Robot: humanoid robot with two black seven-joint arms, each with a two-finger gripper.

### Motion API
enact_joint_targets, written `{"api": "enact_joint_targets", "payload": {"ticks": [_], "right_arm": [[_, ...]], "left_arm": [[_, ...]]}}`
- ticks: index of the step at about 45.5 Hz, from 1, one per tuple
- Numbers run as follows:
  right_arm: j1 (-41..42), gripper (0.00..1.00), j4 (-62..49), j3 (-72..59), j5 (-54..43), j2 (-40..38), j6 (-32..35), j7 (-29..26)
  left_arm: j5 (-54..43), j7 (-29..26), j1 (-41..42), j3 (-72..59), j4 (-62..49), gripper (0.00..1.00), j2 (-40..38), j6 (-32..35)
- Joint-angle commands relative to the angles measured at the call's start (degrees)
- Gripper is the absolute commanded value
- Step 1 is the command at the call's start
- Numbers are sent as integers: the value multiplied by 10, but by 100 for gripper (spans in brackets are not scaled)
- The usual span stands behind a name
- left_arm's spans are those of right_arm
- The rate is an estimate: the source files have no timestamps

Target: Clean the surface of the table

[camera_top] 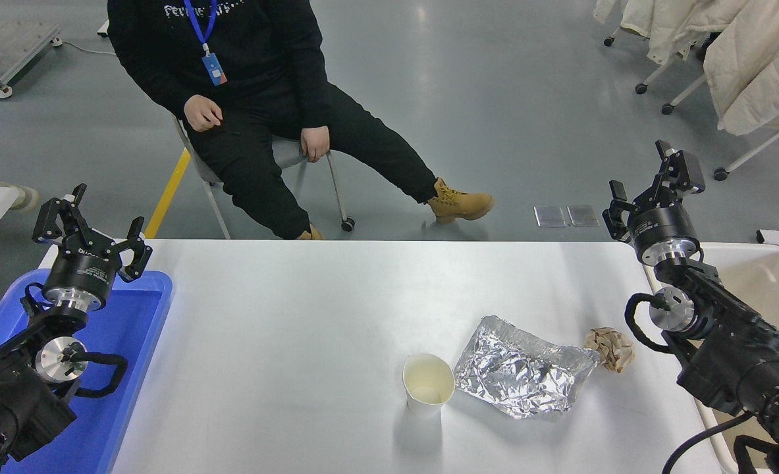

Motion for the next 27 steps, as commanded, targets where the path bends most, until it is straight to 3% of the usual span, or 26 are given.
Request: {"api": "enact_joint_targets", "payload": {"ticks": [1, 27], "right_arm": [[2, 100, 0, 0, 0, 1, 0, 0], [18, 100, 2, -5, 0, 3, 0, 0]], "left_arm": [[0, 0, 0, 0, -1, 100, 0, 0], [0, 0, 0, 0, 0, 100, 1, 0]]}}
